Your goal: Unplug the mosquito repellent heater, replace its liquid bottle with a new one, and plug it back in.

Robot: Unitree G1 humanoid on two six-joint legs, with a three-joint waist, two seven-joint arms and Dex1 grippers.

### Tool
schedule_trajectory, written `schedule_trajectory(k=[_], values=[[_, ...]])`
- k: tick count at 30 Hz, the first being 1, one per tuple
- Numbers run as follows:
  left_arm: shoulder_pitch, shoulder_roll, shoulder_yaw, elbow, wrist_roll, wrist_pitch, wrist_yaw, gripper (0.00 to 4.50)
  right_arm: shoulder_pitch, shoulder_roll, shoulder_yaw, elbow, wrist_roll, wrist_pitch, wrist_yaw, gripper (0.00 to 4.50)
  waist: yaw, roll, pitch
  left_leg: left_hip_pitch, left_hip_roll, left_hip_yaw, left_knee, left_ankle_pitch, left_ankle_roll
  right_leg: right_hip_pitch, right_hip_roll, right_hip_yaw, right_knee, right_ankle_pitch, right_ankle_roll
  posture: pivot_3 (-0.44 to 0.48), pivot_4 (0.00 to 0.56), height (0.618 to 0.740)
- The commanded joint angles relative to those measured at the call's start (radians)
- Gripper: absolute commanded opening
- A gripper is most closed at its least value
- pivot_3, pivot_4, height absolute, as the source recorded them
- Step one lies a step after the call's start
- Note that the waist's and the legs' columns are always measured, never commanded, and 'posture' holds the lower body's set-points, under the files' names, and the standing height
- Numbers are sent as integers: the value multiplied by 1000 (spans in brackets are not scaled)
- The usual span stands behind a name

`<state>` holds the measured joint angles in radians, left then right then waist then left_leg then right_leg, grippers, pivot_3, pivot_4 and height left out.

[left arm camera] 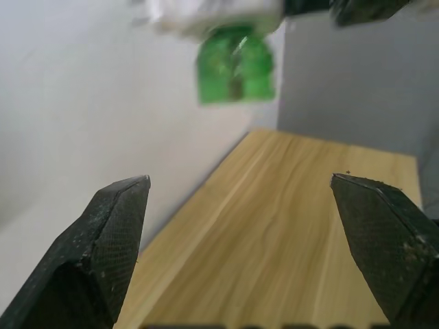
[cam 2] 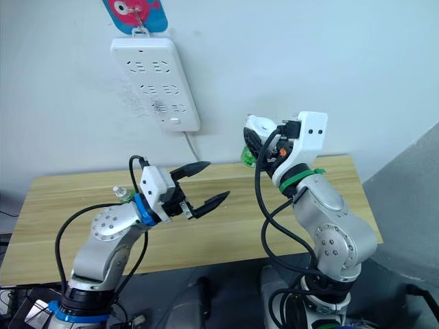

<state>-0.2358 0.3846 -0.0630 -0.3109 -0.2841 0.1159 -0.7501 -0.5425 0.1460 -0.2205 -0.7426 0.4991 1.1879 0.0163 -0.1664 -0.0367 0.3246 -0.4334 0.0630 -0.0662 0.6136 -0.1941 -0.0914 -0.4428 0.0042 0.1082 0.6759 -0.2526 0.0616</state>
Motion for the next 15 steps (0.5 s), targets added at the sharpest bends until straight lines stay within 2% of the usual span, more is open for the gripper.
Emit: schedule_trajectory(k=[1,7,11,15], values=[[-54,-84,-31,55,49,-103,71,4500,-50,130,-78,-23,104,22,-75,2958,1,0,0,0,0,0,1,0,0,0,0,0,0,0,0,-260,315,740],[-112,-147,-45,124,51,-168,90,4500,-75,120,-116,-1,249,24,-187,2958,-19,0,0,0,0,2,1,0,1,0,1,3,0,0,0,-276,315,740],[-107,-171,-75,125,44,-190,79,4500,-80,136,-134,21,386,4,-284,2958,-32,0,0,0,0,2,1,0,1,0,1,3,0,0,0,-277,314,740],[-105,-189,-80,114,40,-179,98,4500,-75,106,-125,48,520,-41,-380,2958,-32,0,0,0,0,2,1,0,1,0,1,4,0,0,1,-275,317,740]])
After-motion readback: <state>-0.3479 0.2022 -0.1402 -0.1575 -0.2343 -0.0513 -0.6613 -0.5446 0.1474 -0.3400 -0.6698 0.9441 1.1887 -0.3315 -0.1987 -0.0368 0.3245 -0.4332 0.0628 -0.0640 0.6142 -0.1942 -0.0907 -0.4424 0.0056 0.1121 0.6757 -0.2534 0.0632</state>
